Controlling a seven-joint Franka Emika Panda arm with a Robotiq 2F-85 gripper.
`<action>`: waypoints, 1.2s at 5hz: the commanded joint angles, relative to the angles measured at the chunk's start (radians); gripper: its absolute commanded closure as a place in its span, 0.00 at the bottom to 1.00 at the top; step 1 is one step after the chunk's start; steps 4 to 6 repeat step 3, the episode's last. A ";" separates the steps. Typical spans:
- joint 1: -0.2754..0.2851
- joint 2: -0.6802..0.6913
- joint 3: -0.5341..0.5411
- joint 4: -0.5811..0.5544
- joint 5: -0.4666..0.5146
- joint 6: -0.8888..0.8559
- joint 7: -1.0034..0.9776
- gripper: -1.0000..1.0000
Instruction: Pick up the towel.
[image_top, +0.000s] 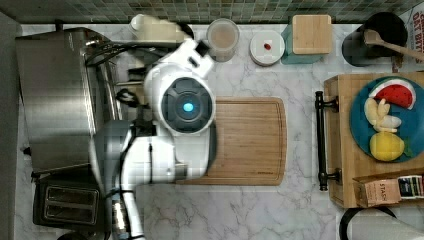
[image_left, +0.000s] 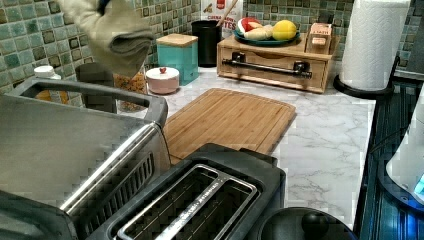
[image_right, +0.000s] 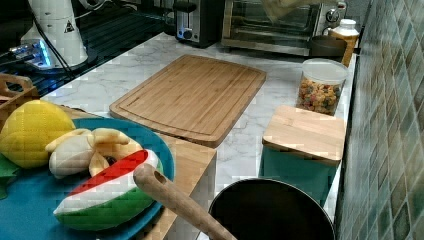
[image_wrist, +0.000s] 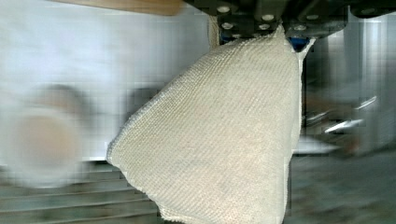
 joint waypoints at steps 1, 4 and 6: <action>-0.089 -0.006 -0.061 0.082 -0.236 -0.192 0.225 1.00; -0.092 -0.006 -0.052 0.081 -0.265 -0.200 0.267 1.00; -0.092 -0.006 -0.052 0.081 -0.265 -0.200 0.267 1.00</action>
